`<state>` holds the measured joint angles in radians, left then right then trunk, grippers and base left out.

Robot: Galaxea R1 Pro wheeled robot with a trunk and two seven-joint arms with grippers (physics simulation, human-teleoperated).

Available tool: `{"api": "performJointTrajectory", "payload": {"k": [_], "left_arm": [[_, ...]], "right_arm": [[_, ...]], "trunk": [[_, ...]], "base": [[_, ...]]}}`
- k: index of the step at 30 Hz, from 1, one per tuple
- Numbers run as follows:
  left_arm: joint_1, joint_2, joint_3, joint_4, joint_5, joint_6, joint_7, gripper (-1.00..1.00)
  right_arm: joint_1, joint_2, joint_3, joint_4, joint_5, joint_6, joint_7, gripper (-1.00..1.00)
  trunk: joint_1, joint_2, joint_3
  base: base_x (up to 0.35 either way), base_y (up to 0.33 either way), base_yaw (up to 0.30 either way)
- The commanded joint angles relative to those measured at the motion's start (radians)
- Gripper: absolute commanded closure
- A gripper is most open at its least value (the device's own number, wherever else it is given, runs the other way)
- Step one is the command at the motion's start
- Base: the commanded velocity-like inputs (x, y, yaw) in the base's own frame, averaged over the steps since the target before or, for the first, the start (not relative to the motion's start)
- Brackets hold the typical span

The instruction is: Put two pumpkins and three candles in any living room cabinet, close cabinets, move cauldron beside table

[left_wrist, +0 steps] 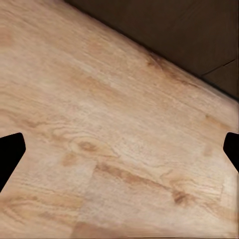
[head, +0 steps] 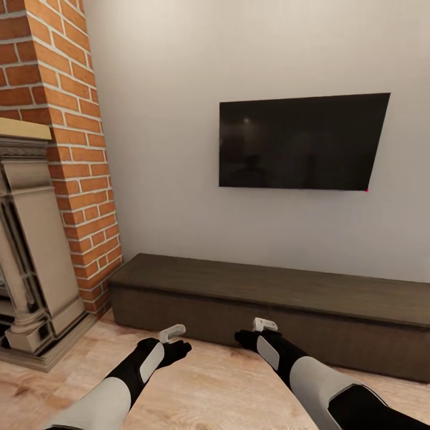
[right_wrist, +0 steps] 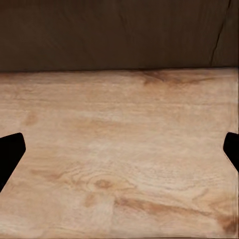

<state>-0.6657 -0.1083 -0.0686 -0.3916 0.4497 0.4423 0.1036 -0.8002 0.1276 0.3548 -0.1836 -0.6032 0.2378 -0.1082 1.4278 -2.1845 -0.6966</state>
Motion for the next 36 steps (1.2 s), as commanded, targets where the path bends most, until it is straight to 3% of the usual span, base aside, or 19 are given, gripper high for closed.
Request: {"api": "performJointTrajectory", "payload": {"k": [1,6,16,28,36], "left_arm": [[0.000,0.001,-0.007,-0.003,0.011,0.004,0.009,-1.00],[0.000,0.001,-0.007,-0.003,0.012,0.004,0.008,-1.00],[0.000,0.002,-0.007,-0.003,0.012,0.004,0.008,-1.00],[0.000,0.002,-0.005,-0.003,0.012,0.004,0.008,-1.00],[0.000,0.002,-0.005,-0.003,0.012,0.004,0.008,-1.00]], "right_arm": [[-0.001,0.000,0.009,-0.002,-0.009,0.005,-0.007,-1.00],[-0.001,0.000,0.009,-0.003,-0.008,0.005,-0.007,-1.00],[-0.001,0.003,0.009,-0.014,-0.005,0.005,-0.009,-1.00],[-0.001,0.001,0.008,-0.014,-0.006,0.005,-0.010,-1.00],[-0.001,0.001,0.007,-0.012,-0.007,0.005,-0.007,-1.00]], "trunk": [[0.000,-0.001,-0.001],[0.000,-0.001,0.000],[0.000,-0.001,0.000],[0.000,-0.001,0.000],[0.000,-0.001,0.001]], "base": [[-0.096,0.000,-0.294],[-0.108,0.001,-0.229],[-0.127,0.056,-0.023],[-0.006,0.253,0.000],[0.000,0.049,-0.138]]}}
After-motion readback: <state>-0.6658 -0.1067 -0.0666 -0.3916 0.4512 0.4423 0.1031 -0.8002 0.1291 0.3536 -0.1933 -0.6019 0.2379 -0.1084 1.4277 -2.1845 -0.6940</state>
